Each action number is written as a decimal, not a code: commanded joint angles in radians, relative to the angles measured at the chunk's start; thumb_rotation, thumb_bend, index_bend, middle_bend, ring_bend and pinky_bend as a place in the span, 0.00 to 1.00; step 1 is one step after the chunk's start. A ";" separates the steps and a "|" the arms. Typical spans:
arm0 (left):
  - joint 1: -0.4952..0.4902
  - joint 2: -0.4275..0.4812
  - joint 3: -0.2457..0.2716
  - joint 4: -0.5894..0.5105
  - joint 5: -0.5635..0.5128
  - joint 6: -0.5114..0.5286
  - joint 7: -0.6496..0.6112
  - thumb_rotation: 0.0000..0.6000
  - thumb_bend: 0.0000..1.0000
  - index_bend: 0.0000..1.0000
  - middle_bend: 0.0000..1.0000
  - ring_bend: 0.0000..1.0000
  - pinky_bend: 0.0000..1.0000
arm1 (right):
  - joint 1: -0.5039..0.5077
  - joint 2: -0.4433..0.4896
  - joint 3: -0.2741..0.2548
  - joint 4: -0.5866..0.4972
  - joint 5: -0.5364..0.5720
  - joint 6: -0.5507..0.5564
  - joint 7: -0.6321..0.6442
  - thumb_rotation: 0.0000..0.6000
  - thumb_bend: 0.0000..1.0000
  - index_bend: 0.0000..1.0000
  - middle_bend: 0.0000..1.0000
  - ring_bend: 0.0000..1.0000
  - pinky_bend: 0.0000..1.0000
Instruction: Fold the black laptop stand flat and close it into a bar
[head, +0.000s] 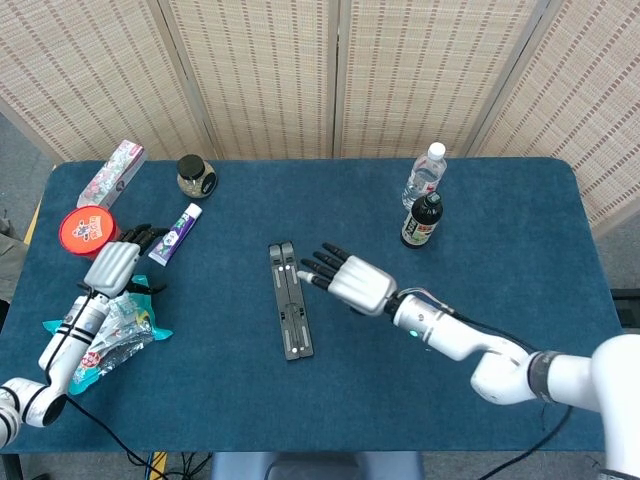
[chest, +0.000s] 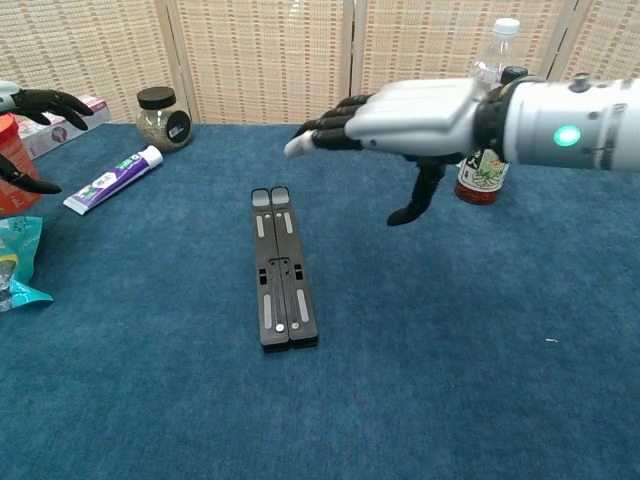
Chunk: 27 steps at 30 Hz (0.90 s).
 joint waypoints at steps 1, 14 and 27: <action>0.029 0.031 -0.001 -0.046 -0.012 0.031 0.038 1.00 0.11 0.13 0.18 0.08 0.10 | -0.166 0.123 0.015 -0.161 0.135 0.151 -0.123 1.00 0.12 0.00 0.08 0.00 0.00; 0.221 0.154 0.019 -0.285 -0.112 0.198 0.241 1.00 0.11 0.15 0.18 0.08 0.10 | -0.512 0.277 -0.052 -0.280 0.157 0.454 -0.102 1.00 0.12 0.00 0.12 0.00 0.00; 0.431 0.241 0.075 -0.484 -0.090 0.438 0.350 1.00 0.11 0.15 0.18 0.08 0.10 | -0.743 0.306 -0.095 -0.279 0.079 0.597 -0.060 1.00 0.12 0.00 0.12 0.00 0.00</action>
